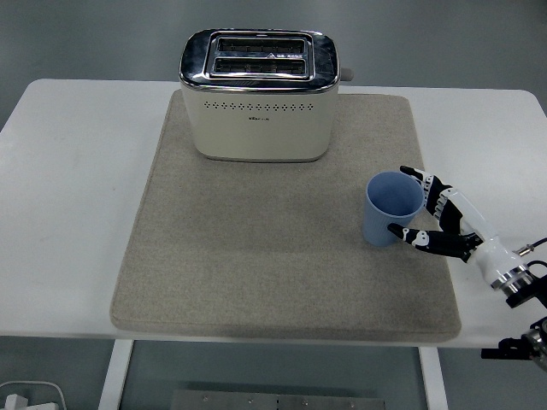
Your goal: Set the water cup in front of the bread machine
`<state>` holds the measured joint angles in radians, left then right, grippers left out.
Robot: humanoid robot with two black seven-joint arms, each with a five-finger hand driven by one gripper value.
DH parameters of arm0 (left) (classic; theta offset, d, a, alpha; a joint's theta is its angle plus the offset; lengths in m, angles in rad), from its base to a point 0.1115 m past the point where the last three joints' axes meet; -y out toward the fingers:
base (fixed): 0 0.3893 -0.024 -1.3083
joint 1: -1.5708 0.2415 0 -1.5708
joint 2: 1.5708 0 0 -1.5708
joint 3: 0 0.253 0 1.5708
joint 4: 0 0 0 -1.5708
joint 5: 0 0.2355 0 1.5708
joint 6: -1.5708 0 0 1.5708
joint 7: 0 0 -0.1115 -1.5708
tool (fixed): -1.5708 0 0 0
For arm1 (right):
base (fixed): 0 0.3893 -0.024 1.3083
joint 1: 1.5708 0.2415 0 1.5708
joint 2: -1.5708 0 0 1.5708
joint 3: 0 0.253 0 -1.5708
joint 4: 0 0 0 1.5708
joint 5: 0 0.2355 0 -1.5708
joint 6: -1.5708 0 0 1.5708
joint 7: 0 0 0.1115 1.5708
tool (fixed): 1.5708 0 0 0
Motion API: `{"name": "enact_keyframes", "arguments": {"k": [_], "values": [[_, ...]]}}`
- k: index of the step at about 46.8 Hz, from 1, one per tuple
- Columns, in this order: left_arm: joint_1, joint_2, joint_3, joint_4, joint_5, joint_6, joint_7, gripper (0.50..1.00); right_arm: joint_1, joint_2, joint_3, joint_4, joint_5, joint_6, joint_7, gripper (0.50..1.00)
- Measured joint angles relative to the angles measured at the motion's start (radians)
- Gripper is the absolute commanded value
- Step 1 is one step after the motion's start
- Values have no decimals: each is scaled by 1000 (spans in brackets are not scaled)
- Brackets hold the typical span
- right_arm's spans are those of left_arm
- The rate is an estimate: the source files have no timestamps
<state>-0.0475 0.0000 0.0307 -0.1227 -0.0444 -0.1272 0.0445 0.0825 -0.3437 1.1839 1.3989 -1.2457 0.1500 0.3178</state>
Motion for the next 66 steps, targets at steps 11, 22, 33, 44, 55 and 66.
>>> {"name": "enact_keyframes", "arguments": {"k": [11,22,33,44,55,66], "values": [[0,0,0,0,0,0,0,996,5,3,-3,-7,-3,0,-22,913],[0,0,0,0,0,0,0,996,13,13,-3,-12,-2,0,-51,913],[0,0,0,0,0,0,0,999,23,19,-16,-12,0,3,-65,911],[0,0,0,0,0,0,0,999,28,14,-18,-12,3,7,-65,681],[0,0,0,0,0,0,0,996,32,8,-20,-11,-1,13,-67,500],[0,0,0,0,0,0,0,996,40,2,-20,-9,-4,23,-78,500]]}}
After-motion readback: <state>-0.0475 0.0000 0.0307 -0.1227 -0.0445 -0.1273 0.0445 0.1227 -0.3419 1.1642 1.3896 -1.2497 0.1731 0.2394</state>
